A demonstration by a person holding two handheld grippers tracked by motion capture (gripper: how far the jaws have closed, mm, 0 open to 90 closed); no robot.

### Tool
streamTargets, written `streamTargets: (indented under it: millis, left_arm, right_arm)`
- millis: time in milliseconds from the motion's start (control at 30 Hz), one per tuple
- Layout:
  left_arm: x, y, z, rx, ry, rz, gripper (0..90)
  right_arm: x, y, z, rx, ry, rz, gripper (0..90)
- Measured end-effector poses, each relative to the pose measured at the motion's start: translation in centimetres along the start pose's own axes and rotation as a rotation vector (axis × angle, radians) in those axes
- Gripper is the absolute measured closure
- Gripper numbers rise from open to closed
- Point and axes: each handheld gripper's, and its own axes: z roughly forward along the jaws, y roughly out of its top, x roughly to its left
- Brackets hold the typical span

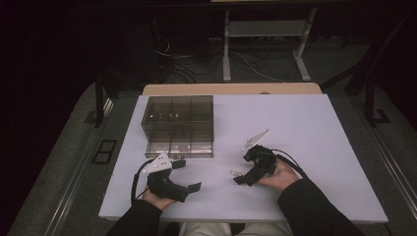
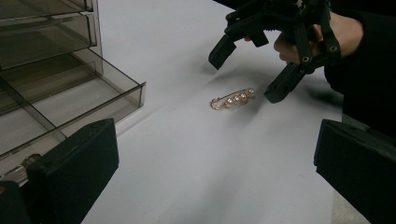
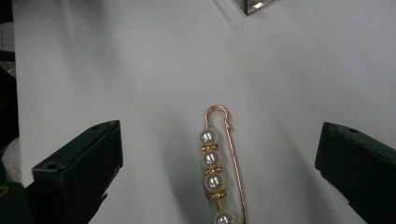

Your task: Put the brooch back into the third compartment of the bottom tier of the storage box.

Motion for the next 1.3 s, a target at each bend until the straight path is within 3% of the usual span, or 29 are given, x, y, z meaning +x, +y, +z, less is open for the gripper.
streamTargets:
  millis: [100, 233, 333, 833, 1300]
  left_arm:
    - [0.00, 0.00, -0.01, 0.000, 0.000, 0.000, 0.0]
    - [0.01, 0.00, 0.00, 0.001, 0.001, 0.001, 0.0]
    - [0.00, 0.00, 0.02, -0.001, 0.003, 0.003, 0.0]
    - [0.01, -0.01, 0.08, 0.002, 0.004, 0.005, 0.0]
    - [-0.01, -0.01, 0.11, 0.003, 0.003, 0.004, 0.0]
  right_arm:
    - [-0.08, 0.00, 0.18, -0.002, -0.011, -0.004, 0.5]
    - [-0.14, -0.01, 0.13, -0.003, -0.013, -0.022, 14.2]
    - [-0.12, -0.02, 0.18, 0.010, -0.027, -0.057, 19.9]
    - [0.24, -0.07, 0.50, 0.060, -0.032, -0.124, 50.3]
    - [0.38, -0.10, 0.42, 0.074, -0.052, -0.162, 67.7]
